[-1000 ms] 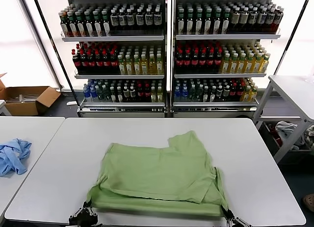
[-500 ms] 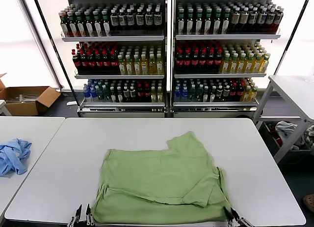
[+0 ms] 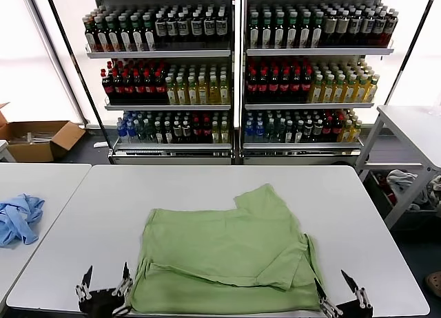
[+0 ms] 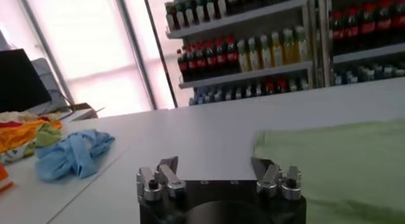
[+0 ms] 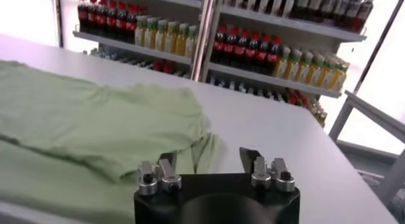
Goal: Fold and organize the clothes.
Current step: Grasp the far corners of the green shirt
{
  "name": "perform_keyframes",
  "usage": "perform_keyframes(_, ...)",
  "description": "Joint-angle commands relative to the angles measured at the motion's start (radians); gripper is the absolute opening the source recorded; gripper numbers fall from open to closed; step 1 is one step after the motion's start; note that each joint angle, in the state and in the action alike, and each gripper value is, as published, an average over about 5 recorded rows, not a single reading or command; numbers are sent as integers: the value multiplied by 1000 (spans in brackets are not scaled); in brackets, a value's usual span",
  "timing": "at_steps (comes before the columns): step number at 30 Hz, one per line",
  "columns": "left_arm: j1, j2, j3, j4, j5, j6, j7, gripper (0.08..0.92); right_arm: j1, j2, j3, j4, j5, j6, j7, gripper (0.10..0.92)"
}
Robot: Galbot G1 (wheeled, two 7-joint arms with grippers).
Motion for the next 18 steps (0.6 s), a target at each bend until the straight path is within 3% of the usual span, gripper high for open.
perform_keyframes(1, -220, 10, -86, -5, -166, 71, 210, 813, 204, -4, 48, 28, 154, -110, -11, 813)
perform_keyframes(4, -327, 11, -59, 81, -201, 82, 326, 821, 460, -10, -46, -56, 239, -168, 3, 821)
perform_keyframes(10, -472, -8, -2, 216, -222, 121, 407, 823, 874, 16, -315, -254, 298, -221, 83, 823)
perform_keyframes(18, -611, 51, 31, 291, -343, 294, 533, 823, 1246, 35, -548, -514, 366, -463, -40, 823)
